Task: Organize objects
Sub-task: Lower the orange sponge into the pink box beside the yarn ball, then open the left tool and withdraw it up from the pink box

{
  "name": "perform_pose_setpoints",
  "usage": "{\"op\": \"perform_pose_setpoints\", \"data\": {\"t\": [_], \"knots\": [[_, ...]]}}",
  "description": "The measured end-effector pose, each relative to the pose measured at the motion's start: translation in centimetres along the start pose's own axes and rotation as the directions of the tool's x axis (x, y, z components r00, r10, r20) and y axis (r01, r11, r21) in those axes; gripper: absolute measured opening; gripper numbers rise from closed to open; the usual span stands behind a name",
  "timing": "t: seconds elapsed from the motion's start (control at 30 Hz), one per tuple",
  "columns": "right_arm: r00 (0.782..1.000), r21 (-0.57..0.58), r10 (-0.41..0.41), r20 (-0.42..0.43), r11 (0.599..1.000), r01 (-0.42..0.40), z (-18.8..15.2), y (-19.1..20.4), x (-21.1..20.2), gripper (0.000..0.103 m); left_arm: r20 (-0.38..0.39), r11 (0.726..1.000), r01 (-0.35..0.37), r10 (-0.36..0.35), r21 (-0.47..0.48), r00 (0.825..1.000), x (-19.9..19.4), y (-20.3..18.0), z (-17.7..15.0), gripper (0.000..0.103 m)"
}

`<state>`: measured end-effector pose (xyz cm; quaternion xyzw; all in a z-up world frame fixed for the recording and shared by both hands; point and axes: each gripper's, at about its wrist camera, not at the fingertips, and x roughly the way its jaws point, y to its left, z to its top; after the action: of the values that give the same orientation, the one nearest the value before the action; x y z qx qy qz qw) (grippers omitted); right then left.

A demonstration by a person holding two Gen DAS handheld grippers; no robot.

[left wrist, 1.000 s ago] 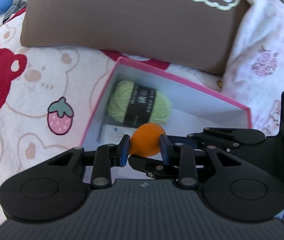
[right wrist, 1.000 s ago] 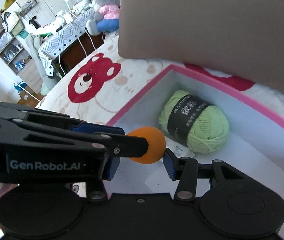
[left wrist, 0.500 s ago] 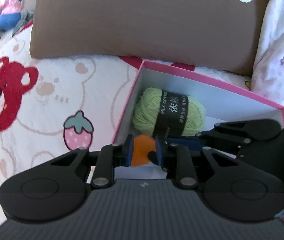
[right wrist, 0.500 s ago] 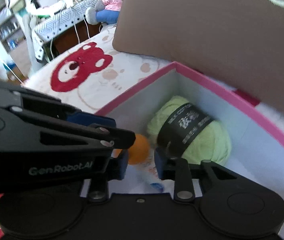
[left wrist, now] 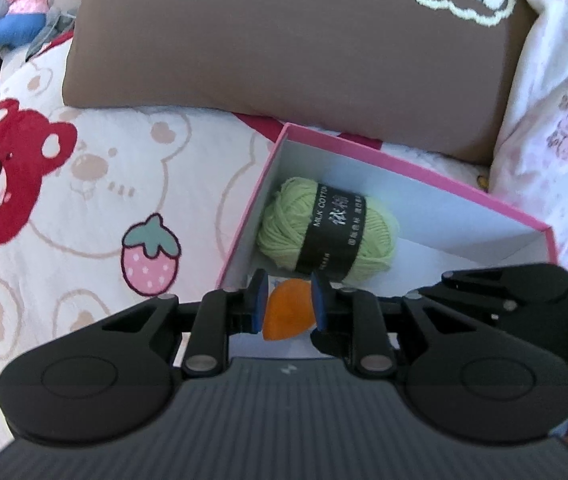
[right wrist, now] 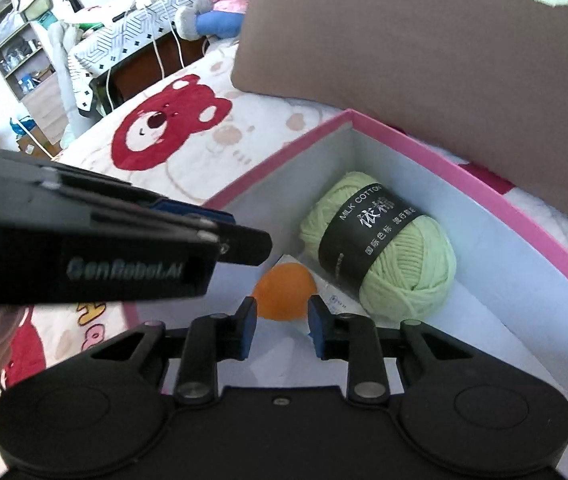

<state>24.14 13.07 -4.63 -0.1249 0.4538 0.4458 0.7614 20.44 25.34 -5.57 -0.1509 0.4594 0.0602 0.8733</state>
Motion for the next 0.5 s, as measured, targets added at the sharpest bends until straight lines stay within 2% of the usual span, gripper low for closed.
{"op": "perform_pose_setpoints", "data": {"t": [0.23,0.37,0.5], "knots": [[1.000,0.009,-0.018,0.002,1.000,0.018,-1.5,0.0,-2.9,0.038,0.001,1.000,0.007,-0.007,0.025,1.000,-2.8,-1.4,-0.6,0.027],[0.999,0.013,-0.037,0.009,0.999,0.037,-2.2,-0.4,-4.2,0.040,0.016,0.999,-0.005,0.004,0.044,1.000,-4.6,-2.0,-1.0,0.040],[0.999,0.046,-0.050,0.022,0.998,0.049,-3.0,-1.0,-5.8,0.040,0.007,0.997,-0.039,0.039,0.066,0.999,-5.7,-2.6,-1.4,0.045]]}}
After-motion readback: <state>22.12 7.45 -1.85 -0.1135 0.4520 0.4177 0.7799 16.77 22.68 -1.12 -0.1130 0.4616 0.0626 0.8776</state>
